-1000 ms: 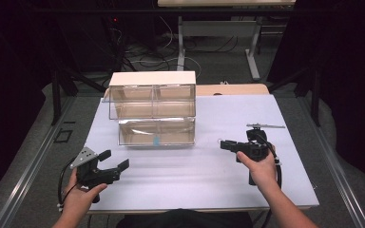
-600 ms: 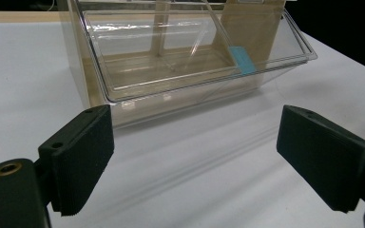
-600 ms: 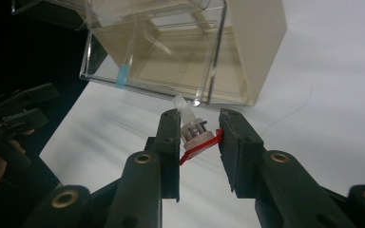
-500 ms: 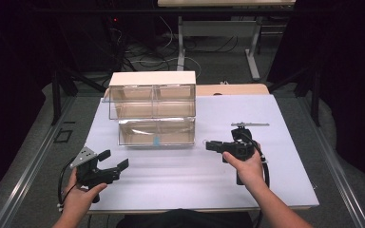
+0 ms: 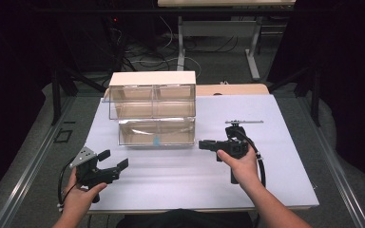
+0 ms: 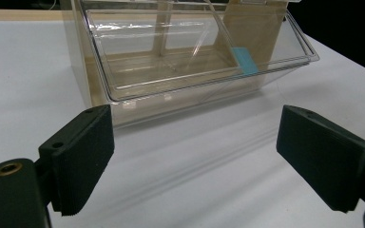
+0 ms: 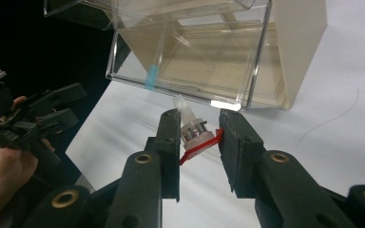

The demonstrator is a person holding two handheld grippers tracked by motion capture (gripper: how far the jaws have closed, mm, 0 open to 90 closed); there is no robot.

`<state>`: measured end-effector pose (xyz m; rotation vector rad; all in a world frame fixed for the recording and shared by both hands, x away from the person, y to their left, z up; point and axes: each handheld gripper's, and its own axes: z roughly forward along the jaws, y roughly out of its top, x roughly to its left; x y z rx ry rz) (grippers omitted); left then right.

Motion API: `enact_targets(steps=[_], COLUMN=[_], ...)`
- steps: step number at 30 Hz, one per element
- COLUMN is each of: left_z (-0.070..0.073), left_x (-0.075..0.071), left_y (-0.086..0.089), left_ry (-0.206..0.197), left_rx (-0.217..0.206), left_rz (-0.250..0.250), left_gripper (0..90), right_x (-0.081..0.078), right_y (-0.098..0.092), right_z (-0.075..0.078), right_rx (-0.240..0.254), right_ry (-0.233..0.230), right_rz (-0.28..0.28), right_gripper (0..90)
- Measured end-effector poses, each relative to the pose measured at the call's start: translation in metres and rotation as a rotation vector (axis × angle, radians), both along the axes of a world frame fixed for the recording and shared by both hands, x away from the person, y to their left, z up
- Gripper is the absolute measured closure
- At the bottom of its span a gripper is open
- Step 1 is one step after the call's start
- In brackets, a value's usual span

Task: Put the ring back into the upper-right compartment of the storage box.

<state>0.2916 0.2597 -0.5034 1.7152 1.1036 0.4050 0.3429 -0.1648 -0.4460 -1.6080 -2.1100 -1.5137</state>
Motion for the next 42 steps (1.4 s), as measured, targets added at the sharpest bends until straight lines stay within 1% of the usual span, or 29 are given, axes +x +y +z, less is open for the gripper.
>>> enact_targets(steps=[3, 4, 6, 7, 9, 11, 12, 16, 19, 20, 23, 24, 26, 27, 28, 34, 37, 38, 42], left_z=[0.000, 0.000, 0.000, 0.000, 0.000, 0.000, 0.000, 0.000, 0.000, 0.000, 0.000, 0.000, 0.000, 0.001, 0.001, 0.001, 0.001, 0.001, 0.001], left_x=[0.000, 0.000, 0.000, 0.000, 0.000, 0.000, 0.000, 0.000, 0.000, 0.000, 0.000, 0.000, 0.000, 0.000, 0.000, 0.000, 0.000, 0.000, 0.000], left_y=[0.000, 0.000, 0.000, 0.001, 0.000, 0.000, 0.000, 0.001, 0.001, 0.001, 0.001, 0.001, 0.001, 0.001, 0.001, 0.001, 0.001, 0.001, 0.001], left_ry=[-0.001, -0.001, -0.002, -0.002, -0.002, -0.001, -0.001, 0.000, 0.000, 0.000, 0.000, 0.000, -0.001, -0.001, -0.001, -0.002, -0.002, -0.002, -0.002], left_rx=[-0.003, -0.005, -0.006, -0.005, -0.007, -0.006, -0.007, -0.007, -0.008, -0.008, -0.008, -0.008, -0.008, -0.008, -0.008, -0.008, -0.008, -0.008, -0.008], left_rz=[0.003, 0.005, 0.007, 0.007, 0.007, 0.008, 0.008, 0.009, 0.009, 0.009, 0.009, 0.009, 0.009, 0.009, 0.009, 0.008, 0.008, 0.008, 0.008], left_gripper=[12.5, 12.6, 12.6, 12.6, 12.6, 12.6, 12.6, 12.6, 12.6, 12.6, 12.6, 12.6, 12.6, 12.6, 12.6, 12.6, 12.6, 12.6, 12.7], right_x=[0.001, 0.002, 0.003, 0.004, 0.006, 0.007, 0.008, 0.011, 0.012, 0.013, 0.014, 0.016, 0.016, 0.017, 0.018, 0.021, 0.023, 0.024, 0.026], right_y=[0.000, 0.000, 0.000, 0.000, 0.000, 0.000, 0.002, 0.005, 0.006, 0.006, 0.006, 0.006, 0.005, 0.006, 0.005, 0.002, 0.002, 0.002, 0.002], right_z=[0.002, 0.005, 0.006, 0.008, 0.011, 0.012, 0.015, 0.023, 0.028, 0.032, 0.036, 0.039, 0.041, 0.042, 0.044, 0.056, 0.060, 0.064, 0.073], right_rx=[0.005, 0.027, 0.030, 0.047, 0.055, 0.052, 0.050, 0.025, 0.030, 0.019, 0.020, 0.018, 0.014, 0.016, 0.017, 0.018, 0.014, 0.013, 0.007], right_ry=[0.008, 0.023, 0.026, 0.029, 0.038, 0.037, 0.041, 0.032, 0.031, 0.031, 0.029, 0.031, 0.028, 0.031, 0.036, 0.047, 0.045, 0.046, 0.043], right_rz=[0.011, 0.013, 0.016, 0.023, 0.025, 0.030, 0.035, 0.040, 0.034, 0.038, 0.043, 0.041, 0.042, 0.033, 0.040, 0.039, 0.038, 0.036, 0.037], right_gripper=[70.3, 70.3, 70.3, 70.3, 70.3, 70.3, 70.4, 70.3, 70.3, 70.3, 70.3, 70.3, 70.3, 70.3, 70.3, 70.3, 70.3, 70.3, 70.3])
